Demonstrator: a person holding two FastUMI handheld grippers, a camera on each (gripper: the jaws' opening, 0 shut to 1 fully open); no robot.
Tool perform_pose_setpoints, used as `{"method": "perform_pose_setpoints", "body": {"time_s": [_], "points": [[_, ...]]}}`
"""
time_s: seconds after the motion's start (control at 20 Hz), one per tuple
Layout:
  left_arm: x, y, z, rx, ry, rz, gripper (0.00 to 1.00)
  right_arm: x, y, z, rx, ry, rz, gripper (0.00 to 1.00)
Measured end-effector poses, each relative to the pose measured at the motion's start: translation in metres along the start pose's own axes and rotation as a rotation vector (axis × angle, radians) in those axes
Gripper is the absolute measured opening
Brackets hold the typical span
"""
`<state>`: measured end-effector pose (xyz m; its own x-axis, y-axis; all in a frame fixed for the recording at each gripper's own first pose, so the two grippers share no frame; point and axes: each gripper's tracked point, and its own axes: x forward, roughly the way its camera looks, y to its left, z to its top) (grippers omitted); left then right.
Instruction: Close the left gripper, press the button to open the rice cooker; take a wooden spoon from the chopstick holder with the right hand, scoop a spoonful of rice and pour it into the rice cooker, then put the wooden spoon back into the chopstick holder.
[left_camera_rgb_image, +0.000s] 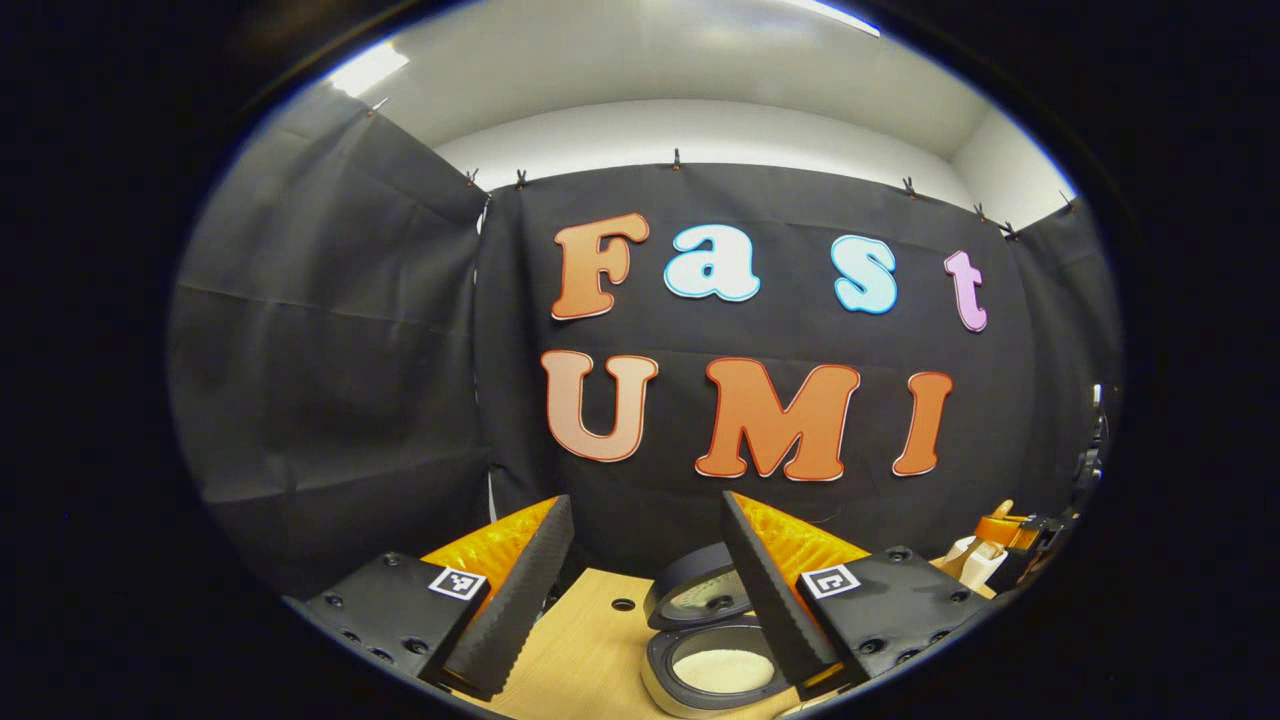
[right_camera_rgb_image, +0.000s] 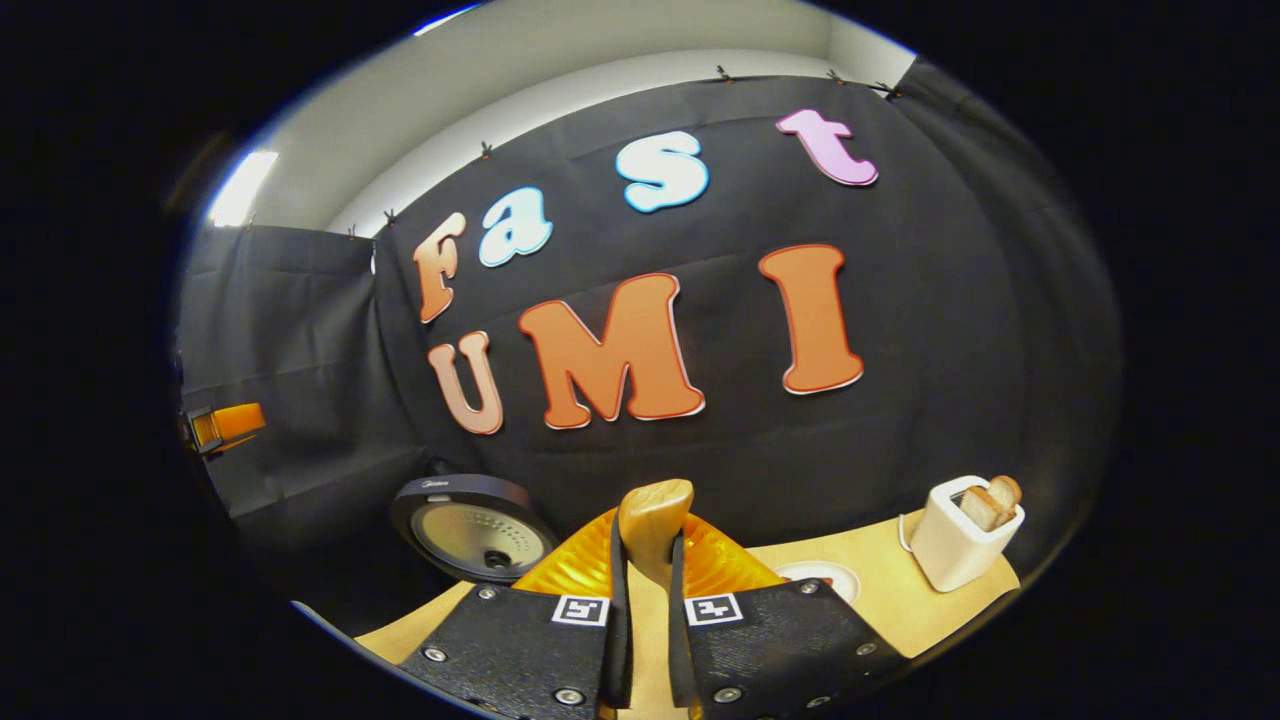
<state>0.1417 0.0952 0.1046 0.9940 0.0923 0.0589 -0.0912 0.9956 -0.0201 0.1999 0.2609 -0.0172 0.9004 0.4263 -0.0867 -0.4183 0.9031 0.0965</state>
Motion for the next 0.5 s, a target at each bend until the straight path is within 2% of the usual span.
{"method": "perform_pose_setpoints", "body": {"time_s": [0.2, 0.5], "points": [[0.007, -0.013, -0.010, 0.005, 0.013, -0.026, 0.99, -0.024, -0.048, -0.015, 0.039, 0.022, -0.091, 0.14], [0.013, -0.038, -0.008, 0.015, -0.010, -0.082, 0.99, -0.063, -0.098, -0.065, 0.115, 0.085, -0.197, 0.13]]}}
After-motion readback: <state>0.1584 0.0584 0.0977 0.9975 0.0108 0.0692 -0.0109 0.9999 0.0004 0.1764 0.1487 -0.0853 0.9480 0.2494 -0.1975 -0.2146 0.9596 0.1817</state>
